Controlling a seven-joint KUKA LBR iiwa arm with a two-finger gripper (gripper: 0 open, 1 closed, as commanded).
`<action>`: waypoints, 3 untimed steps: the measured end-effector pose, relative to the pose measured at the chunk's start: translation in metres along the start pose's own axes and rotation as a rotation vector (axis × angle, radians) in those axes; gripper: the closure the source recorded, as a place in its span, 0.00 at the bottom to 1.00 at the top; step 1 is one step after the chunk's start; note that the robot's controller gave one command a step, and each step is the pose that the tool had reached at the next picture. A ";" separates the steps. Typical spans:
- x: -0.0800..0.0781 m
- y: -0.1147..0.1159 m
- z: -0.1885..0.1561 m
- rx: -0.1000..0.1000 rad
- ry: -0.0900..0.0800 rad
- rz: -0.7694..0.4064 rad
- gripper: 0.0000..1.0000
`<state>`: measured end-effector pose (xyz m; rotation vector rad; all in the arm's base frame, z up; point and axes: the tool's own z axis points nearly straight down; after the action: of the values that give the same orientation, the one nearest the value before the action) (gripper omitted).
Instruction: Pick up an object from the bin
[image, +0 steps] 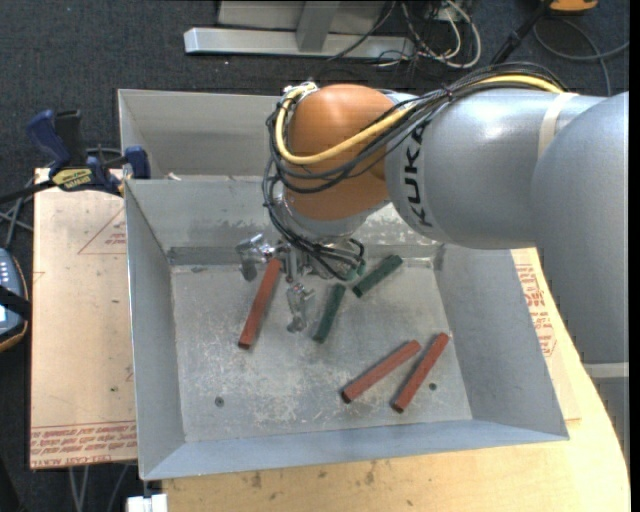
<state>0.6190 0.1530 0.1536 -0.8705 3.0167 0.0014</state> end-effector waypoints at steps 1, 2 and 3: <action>-0.010 -0.003 0.048 0.001 -0.003 -0.286 0.00; -0.026 0.001 0.083 -0.001 -0.002 -0.375 1.00; -0.026 0.001 0.083 -0.001 -0.002 -0.375 1.00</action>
Offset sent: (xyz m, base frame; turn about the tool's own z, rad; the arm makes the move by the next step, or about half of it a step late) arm 0.0204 0.0136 -0.0836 -0.3785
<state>0.6403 0.1676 0.0711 -1.4164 2.8001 0.0035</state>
